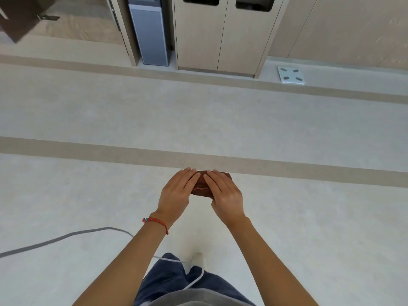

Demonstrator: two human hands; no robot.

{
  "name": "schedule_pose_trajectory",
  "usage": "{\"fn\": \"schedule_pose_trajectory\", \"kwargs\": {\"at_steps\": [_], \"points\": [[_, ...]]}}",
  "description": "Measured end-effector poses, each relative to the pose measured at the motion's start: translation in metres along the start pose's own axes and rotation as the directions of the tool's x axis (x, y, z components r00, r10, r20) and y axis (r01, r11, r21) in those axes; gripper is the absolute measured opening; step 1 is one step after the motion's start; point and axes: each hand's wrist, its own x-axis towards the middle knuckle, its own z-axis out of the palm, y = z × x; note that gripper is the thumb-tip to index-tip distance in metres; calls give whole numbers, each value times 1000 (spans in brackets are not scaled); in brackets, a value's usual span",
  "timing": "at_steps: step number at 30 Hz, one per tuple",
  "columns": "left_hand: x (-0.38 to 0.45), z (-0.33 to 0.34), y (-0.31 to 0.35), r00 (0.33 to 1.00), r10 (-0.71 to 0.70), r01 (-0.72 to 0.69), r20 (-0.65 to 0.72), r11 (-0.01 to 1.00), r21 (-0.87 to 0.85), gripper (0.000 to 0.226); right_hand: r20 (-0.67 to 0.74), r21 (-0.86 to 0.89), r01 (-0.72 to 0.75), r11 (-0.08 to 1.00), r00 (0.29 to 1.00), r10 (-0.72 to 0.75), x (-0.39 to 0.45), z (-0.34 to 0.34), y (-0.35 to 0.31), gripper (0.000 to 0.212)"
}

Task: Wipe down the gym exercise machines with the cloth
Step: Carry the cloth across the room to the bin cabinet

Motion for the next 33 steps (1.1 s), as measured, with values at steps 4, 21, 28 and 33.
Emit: {"fn": "schedule_pose_trajectory", "kwargs": {"at_steps": [4,21,28,33], "points": [[39,19,-26,998,-31,30,61,999,10,55,14,29,3,1000,1000,-3,37,19,28,46],[261,110,-222,997,72,-70,27,994,-85,37,-66,-45,-52,998,997,49,284,142,139,45],[328,141,-278,997,81,-82,-12,995,-63,38,-67,-57,-69,996,996,65,358,182,177,42],[378,172,-309,998,53,-50,42,997,-51,46,-58,-53,-61,997,997,58,408,207,217,40]]}}
